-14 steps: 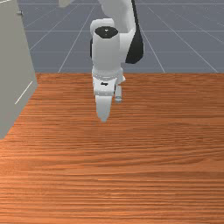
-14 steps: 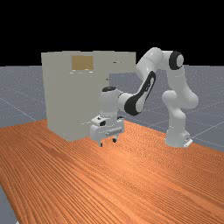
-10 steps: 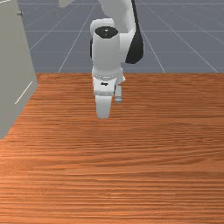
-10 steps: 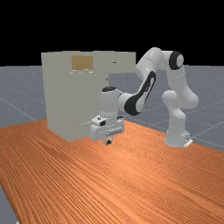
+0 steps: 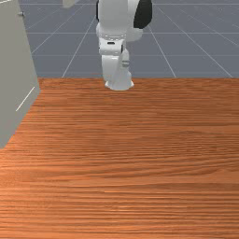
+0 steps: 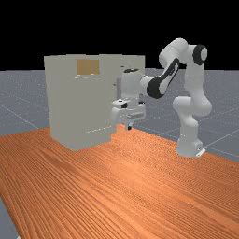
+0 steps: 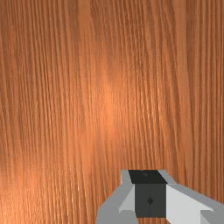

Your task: Close the drawer

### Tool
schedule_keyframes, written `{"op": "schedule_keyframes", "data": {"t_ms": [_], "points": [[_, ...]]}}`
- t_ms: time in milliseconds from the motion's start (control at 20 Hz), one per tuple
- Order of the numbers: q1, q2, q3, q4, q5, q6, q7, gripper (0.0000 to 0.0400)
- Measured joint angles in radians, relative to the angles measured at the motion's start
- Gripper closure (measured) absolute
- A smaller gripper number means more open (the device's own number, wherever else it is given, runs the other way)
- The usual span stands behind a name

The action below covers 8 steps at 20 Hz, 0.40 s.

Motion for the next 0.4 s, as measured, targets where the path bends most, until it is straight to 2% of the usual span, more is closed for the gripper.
{"op": "schedule_keyframes", "data": {"t_ms": [200,250,300,400], "points": [[-0.004,-0.285,-0.005,-0.299,-0.022,0.013,0.0,0.04],[0.007,-0.259,-0.099,-0.264,-0.036,0.024,-0.334,0.04],[-0.031,-0.202,-0.179,-0.202,-0.027,0.024,-0.528,0.04],[-0.14,-0.026,-0.28,-0.003,0.048,-0.007,-0.88,0.04]]}}
